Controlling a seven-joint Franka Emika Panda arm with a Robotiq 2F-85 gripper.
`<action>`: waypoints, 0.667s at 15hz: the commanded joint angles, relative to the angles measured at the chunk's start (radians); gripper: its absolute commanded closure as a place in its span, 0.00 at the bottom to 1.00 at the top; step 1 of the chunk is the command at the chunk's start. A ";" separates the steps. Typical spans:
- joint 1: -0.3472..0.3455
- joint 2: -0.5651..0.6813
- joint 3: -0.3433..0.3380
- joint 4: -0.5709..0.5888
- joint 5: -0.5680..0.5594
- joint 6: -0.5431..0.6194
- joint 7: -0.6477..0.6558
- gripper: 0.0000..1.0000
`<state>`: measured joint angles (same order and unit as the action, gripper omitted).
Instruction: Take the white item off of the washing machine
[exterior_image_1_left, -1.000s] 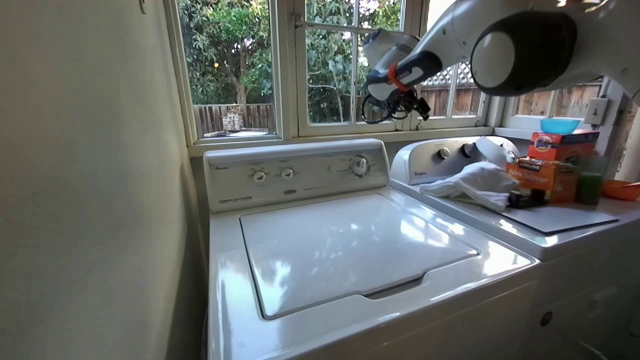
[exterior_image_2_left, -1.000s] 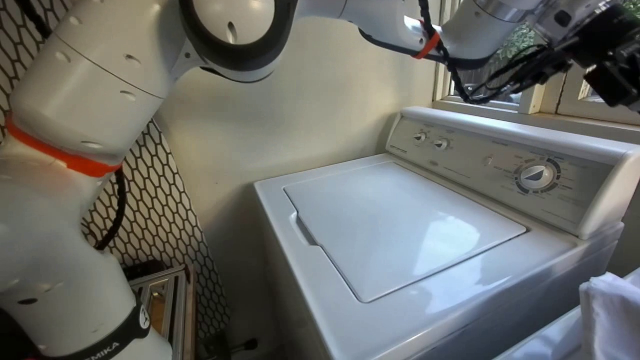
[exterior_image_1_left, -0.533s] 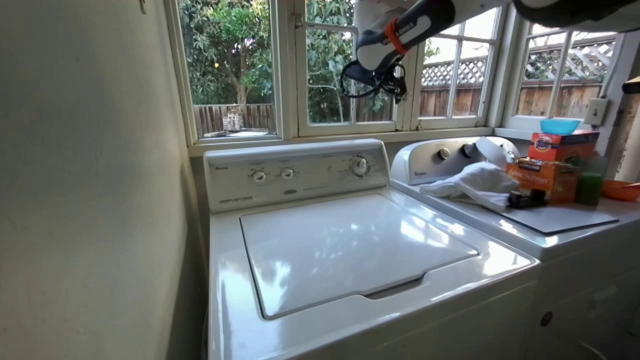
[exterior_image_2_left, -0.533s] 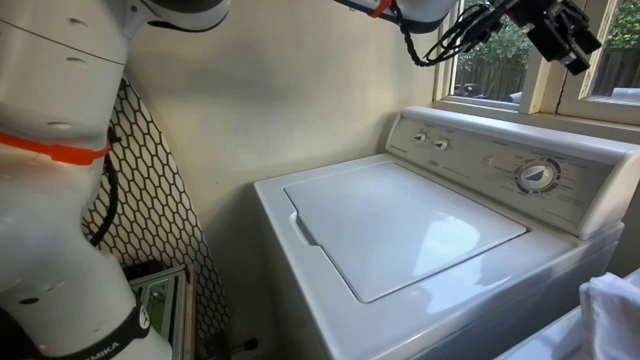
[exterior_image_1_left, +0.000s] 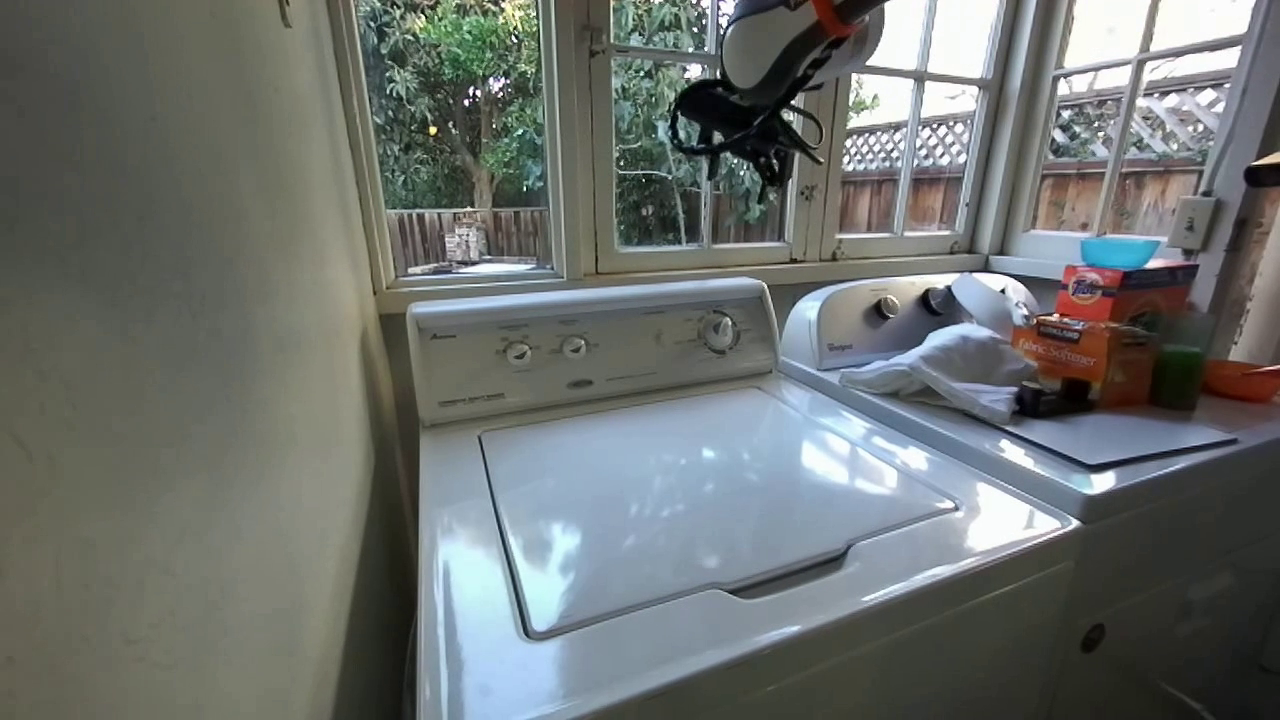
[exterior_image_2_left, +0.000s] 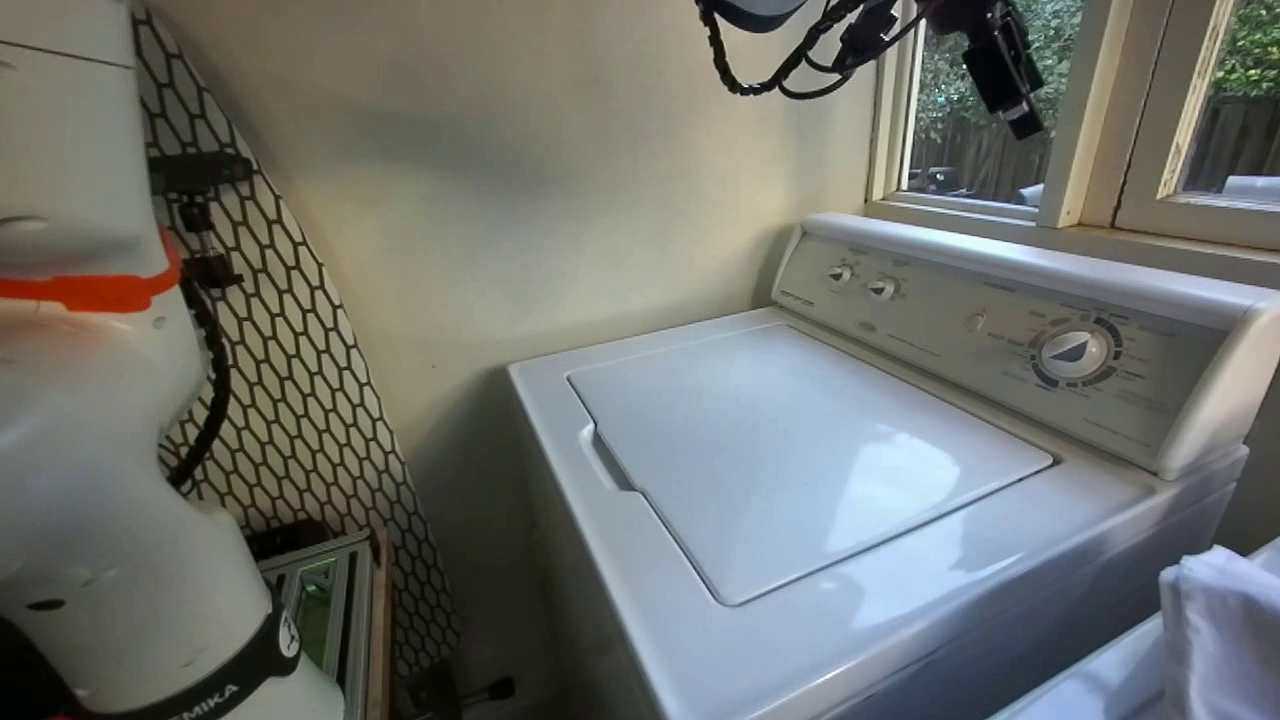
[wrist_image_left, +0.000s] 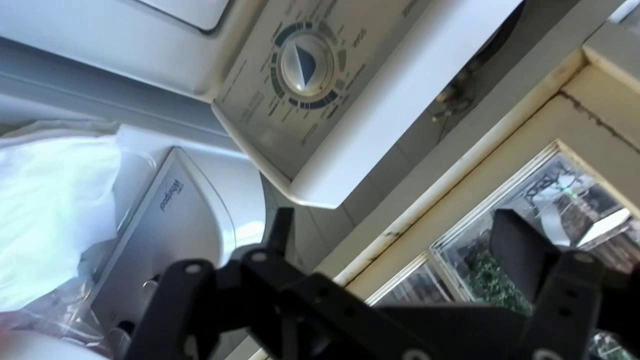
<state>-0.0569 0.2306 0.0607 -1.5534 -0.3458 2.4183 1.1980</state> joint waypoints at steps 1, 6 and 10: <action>0.000 -0.135 -0.004 -0.244 0.226 0.114 -0.260 0.00; 0.011 -0.130 -0.007 -0.274 0.307 0.116 -0.387 0.00; 0.007 -0.152 -0.001 -0.306 0.309 0.123 -0.401 0.00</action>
